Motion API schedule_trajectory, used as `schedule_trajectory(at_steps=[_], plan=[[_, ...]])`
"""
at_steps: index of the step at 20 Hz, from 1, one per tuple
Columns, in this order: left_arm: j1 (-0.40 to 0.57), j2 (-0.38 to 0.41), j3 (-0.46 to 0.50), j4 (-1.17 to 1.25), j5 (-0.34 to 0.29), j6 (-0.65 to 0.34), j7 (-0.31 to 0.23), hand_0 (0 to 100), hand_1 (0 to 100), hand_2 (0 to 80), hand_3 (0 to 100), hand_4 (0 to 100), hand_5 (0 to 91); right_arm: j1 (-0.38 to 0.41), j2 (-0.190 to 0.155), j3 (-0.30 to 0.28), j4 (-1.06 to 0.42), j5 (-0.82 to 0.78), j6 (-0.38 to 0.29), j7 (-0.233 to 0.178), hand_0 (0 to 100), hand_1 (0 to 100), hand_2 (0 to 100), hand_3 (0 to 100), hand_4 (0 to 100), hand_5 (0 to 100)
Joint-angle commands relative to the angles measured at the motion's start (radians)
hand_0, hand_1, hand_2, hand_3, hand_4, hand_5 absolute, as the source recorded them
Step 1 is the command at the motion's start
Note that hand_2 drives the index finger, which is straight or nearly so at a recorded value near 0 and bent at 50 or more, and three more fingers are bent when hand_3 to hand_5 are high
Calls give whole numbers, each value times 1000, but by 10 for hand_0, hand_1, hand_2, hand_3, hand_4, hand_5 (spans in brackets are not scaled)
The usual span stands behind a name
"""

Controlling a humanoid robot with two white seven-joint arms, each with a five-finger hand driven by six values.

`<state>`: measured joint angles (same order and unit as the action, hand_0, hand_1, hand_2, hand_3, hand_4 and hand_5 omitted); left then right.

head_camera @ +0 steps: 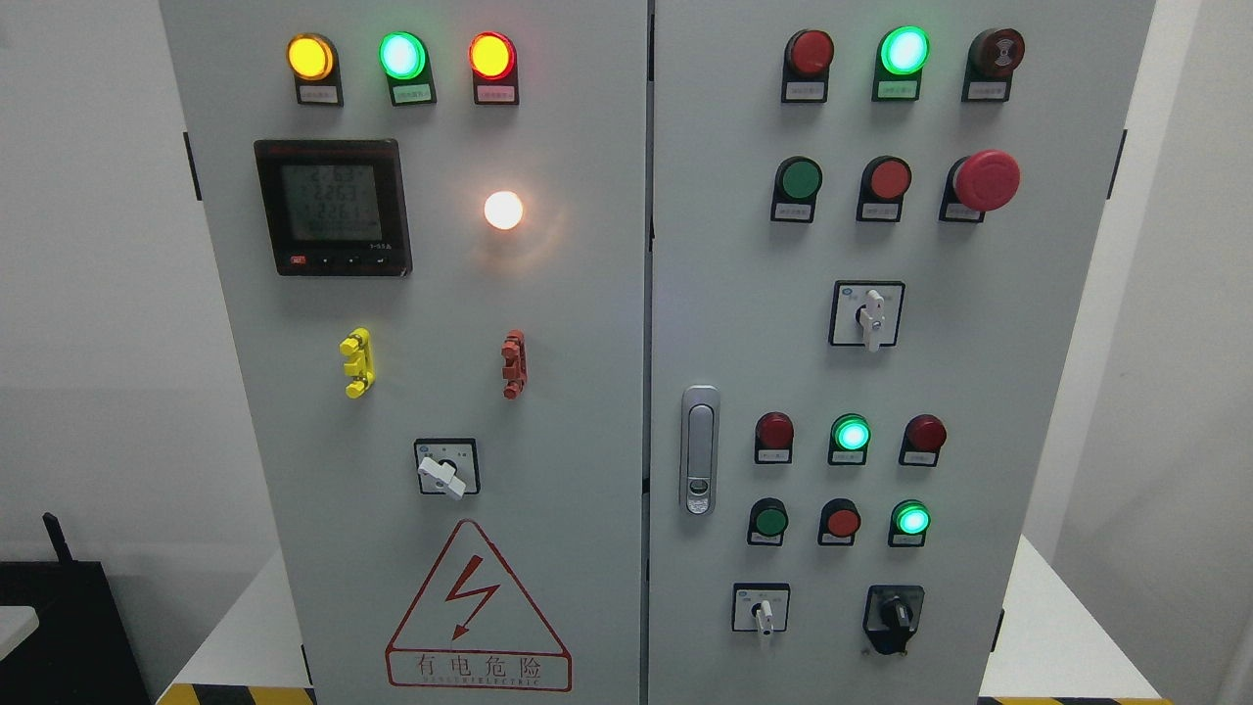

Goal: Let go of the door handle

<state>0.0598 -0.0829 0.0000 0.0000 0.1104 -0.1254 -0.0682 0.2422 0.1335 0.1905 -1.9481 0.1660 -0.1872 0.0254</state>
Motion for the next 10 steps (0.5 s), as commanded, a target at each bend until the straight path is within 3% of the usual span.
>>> schedule_trajectory(at_steps=[1,2,4,6,8,10], plan=[[0,0,-12,-15,0,0,-1,120,389,0,0,0,0,-3,0,6,0,140,-29,-15,358,153,0,454,392,330],[0,0,-12,-15,0,0,-1,120,389,0,0,0,0,-7,0,4,0,188,-56,-27,367,190,0,508,437,420],[0,0,-12,-15,0,0,-1,120,389,0,0,0,0,-29,2,3,0,321,-74,-64,368,255,0,557,485,500],[0,0,-12,-15,0,0,-1,120,389,0,0,0,0,-52,2,3,0,468,-72,-129,360,306,0,614,545,576],[0,0,-12,-15,0,0,-1,120,389,0,0,0,0,-76,2,3,6,593,-69,-194,365,369,0,795,719,754],[0,0,-12,-15,0,0,-1,120,389,0,0,0,0,-84,2,4,11,686,-69,-234,363,395,0,839,778,841]])
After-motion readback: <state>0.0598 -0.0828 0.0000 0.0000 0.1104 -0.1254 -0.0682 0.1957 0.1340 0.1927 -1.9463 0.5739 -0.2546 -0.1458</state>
